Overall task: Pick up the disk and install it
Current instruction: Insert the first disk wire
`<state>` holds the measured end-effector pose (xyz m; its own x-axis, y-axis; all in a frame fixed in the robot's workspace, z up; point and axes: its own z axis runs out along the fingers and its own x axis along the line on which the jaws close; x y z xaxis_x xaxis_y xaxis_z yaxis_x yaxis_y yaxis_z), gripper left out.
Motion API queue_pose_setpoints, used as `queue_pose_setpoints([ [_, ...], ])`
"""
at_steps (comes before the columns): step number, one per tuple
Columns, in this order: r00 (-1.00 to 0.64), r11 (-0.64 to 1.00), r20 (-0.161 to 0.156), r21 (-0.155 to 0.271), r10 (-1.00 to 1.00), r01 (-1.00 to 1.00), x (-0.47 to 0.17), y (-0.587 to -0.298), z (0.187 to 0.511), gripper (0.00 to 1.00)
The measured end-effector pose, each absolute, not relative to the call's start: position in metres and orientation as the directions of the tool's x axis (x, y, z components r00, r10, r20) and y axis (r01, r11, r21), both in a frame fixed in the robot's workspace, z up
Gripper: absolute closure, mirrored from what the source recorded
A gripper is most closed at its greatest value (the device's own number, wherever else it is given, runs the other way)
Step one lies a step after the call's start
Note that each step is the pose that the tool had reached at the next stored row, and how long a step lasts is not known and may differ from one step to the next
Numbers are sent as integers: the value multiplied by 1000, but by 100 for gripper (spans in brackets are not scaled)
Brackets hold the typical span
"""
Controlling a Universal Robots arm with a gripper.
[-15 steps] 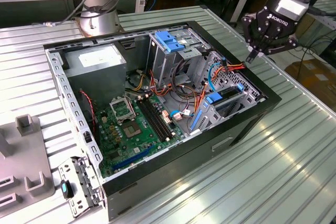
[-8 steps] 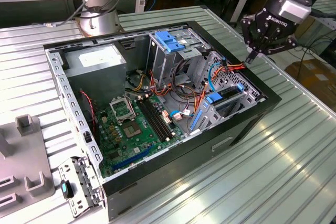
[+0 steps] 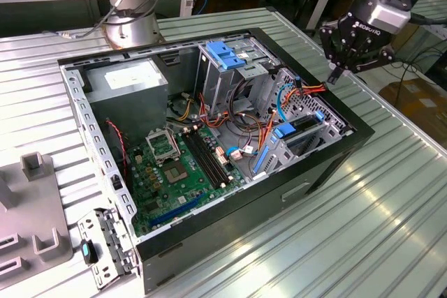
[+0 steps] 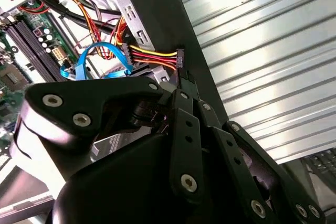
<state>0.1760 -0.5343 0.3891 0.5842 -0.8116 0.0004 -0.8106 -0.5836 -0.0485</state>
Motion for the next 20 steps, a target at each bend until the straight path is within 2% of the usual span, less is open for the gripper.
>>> queue_pose_setpoints([
  [5, 669, -668, 6, -54, -743, -742, 176, -534, 387, 89],
  [6, 683, -682, 7, -55, -731, -729, 176, -534, 387, 83],
  [12, 757, -756, 15, -61, -653, -652, 176, -534, 384, 82],
  [13, 769, -768, 16, -62, -639, -638, 176, -534, 384, 75],
  [20, 836, -835, 27, -69, -548, -545, 176, -534, 380, 75],
])
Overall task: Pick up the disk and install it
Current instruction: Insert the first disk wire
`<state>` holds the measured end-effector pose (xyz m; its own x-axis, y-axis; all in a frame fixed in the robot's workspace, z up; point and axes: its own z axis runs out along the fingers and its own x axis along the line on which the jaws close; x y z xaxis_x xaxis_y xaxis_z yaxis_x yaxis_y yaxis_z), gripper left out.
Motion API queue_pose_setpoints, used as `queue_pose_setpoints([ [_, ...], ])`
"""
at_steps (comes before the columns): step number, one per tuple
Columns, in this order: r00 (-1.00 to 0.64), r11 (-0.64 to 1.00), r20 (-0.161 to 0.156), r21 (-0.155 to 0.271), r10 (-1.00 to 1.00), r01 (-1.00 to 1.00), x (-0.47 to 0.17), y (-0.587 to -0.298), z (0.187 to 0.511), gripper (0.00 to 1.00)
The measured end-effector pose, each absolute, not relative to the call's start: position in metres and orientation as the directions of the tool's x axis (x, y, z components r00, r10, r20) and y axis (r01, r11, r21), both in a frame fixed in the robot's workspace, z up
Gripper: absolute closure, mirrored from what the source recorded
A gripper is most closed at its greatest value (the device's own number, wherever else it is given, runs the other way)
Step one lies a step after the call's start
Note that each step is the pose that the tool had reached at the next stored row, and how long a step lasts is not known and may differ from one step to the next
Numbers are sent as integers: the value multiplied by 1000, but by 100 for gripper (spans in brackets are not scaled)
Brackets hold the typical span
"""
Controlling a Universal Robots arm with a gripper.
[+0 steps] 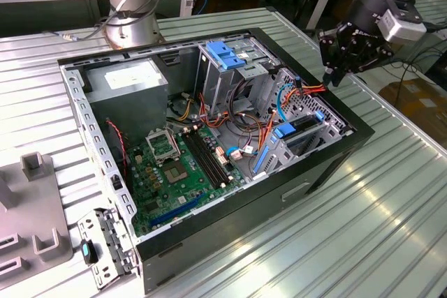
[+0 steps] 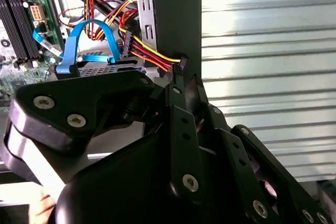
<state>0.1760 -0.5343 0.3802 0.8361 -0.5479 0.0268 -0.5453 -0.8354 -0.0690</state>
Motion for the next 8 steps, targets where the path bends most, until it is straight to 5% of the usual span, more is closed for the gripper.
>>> queue_pose_setpoints([
  [8, 861, -862, 52, -84, -505, -501, 172, -534, 375, 75],
])
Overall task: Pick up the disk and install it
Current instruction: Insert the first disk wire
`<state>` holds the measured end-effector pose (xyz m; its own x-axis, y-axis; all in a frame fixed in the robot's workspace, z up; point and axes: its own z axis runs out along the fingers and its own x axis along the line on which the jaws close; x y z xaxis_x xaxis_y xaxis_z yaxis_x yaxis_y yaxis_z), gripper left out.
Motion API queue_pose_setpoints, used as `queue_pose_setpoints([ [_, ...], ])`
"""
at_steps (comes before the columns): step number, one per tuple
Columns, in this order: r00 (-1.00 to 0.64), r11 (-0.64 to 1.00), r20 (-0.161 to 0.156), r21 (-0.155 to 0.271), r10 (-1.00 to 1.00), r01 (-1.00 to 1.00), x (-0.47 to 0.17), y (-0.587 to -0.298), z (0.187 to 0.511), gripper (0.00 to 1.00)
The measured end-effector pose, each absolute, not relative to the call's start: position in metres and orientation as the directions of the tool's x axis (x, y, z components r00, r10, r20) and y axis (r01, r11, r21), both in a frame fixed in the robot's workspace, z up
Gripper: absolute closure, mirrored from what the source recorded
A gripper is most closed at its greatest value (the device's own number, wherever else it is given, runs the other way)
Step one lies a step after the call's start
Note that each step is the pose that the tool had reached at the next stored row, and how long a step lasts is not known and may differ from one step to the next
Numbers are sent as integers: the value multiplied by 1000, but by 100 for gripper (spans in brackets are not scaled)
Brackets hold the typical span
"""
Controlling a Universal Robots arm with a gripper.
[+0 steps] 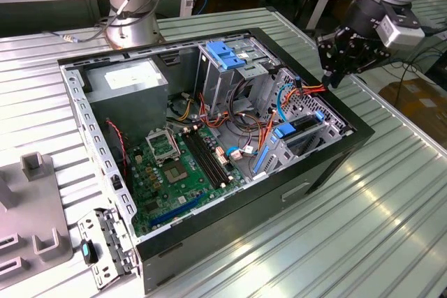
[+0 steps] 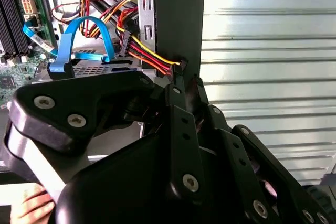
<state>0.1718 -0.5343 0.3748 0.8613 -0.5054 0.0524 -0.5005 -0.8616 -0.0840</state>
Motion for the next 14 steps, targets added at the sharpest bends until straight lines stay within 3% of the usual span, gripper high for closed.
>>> queue_pose_setpoints([
  [3, 866, -866, 56, -86, -497, -492, 170, -534, 375, 74],
  [4, 869, -870, 57, -86, -491, -486, 170, -534, 374, 68],
  [6, 880, -880, 57, -86, -472, -467, 170, -534, 374, 68],
  [7, 886, -887, 57, -87, -459, -454, 170, -534, 373, 62],
  [14, 908, -909, 64, -89, -414, -408, 170, -534, 366, 62],
])
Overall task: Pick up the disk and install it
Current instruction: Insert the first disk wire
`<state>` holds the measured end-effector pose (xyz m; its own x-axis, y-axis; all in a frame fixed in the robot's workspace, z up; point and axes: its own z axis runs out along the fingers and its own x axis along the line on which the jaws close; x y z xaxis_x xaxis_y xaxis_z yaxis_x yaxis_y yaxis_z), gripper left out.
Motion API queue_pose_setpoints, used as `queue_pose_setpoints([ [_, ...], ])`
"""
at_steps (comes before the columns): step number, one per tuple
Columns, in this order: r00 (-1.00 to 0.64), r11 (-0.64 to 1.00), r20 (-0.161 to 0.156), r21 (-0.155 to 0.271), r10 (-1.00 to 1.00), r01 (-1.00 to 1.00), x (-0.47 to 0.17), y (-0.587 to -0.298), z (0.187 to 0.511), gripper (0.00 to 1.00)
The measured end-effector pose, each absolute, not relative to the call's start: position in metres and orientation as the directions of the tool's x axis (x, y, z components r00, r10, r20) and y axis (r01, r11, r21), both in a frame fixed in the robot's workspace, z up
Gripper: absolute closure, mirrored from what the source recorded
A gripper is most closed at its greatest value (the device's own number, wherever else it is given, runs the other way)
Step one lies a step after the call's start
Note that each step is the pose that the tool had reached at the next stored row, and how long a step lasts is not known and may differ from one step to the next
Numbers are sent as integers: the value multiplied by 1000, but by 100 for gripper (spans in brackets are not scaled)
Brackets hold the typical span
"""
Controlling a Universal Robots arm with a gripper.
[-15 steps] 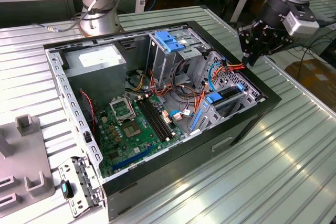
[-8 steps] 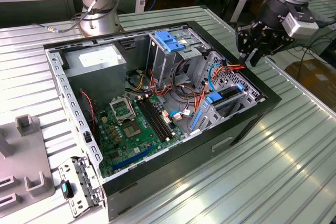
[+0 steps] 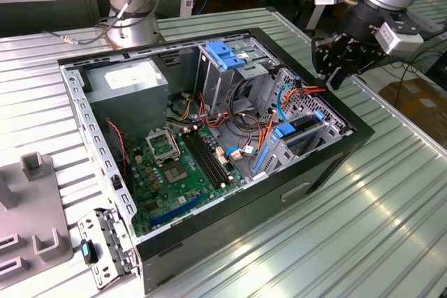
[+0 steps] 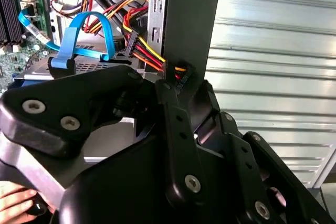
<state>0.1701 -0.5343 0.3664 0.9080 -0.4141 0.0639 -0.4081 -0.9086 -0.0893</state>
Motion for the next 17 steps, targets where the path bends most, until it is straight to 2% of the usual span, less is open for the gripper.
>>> queue_pose_setpoints([
  [3, 908, -909, 65, -90, -414, -408, 170, -534, 366, 63],
  [5, 908, -909, 65, -90, -414, -408, 170, -534, 366, 76],
  [6, 908, -909, 65, -90, -414, -408, 170, -534, 367, 76],
  [7, 908, -908, 65, -90, -415, -408, 170, -534, 367, 82],
  [8, 908, -908, 65, -90, -415, -409, 170, -534, 369, 84],
  [17, 889, -890, 65, -90, -453, -447, 166, -534, 373, 84],
])
